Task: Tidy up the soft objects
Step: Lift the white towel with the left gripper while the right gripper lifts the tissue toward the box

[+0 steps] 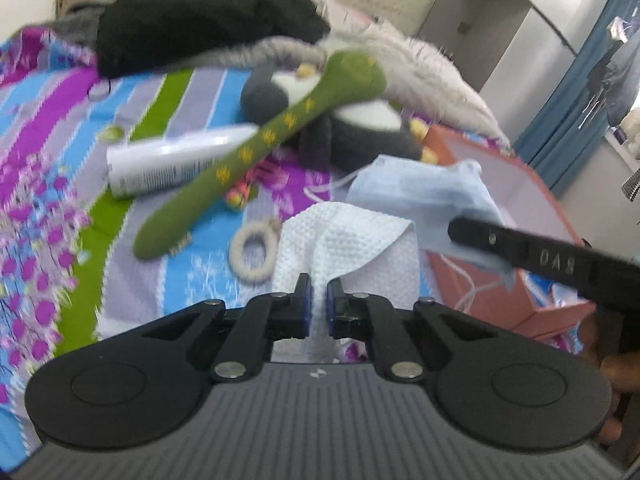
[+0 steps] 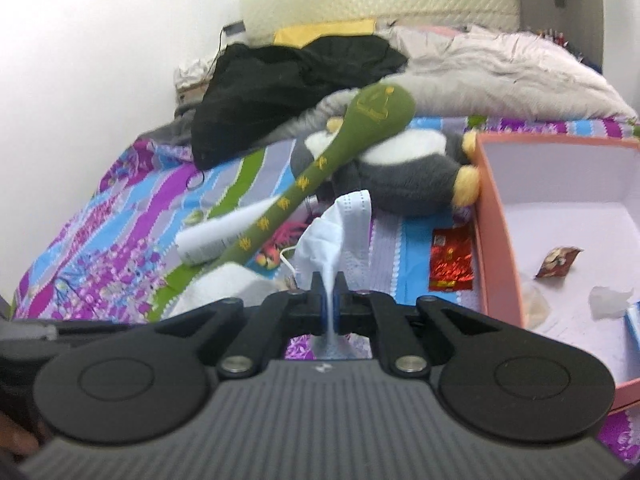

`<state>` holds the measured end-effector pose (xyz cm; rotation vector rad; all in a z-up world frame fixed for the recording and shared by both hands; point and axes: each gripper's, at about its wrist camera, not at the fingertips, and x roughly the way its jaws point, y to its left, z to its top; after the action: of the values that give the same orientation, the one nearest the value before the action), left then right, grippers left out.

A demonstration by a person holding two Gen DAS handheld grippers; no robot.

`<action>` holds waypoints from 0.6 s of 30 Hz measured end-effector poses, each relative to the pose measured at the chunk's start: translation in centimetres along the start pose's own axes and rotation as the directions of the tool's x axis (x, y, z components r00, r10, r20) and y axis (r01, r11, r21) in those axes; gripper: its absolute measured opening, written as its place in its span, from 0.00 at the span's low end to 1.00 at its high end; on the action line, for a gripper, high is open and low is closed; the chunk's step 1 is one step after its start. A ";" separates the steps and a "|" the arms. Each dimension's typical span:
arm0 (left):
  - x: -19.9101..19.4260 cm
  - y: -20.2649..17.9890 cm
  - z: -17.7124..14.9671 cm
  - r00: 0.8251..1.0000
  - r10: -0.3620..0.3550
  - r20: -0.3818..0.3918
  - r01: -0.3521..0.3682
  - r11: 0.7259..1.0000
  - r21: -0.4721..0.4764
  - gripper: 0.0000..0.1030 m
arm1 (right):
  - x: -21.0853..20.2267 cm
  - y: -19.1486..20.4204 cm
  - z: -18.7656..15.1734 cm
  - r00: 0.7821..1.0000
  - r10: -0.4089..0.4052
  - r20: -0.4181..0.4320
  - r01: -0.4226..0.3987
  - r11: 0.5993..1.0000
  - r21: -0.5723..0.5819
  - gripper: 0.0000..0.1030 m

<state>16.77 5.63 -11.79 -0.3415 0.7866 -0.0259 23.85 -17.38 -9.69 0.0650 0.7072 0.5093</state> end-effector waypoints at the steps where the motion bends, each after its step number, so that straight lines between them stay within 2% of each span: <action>1: -0.5 -0.4 0.6 1.000 0.000 0.014 0.000 1.000 0.009 0.09 | -0.6 0.0 0.2 1.000 -0.004 0.013 0.004 1.000 0.001 0.07; 11: -4.0 -4.8 5.8 0.992 -0.065 0.109 0.060 0.997 0.054 0.09 | -6.2 -0.7 3.8 0.986 -0.040 0.160 0.041 0.999 -0.005 0.07; 18: -5.5 -9.0 8.5 0.977 -0.135 0.167 0.119 0.988 0.101 0.09 | -10.1 -1.4 6.2 0.963 -0.072 0.261 0.079 0.997 -0.014 0.07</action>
<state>19.78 0.41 0.36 -0.3032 0.5880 -0.1498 21.89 -22.63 0.86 0.0803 0.4437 0.4266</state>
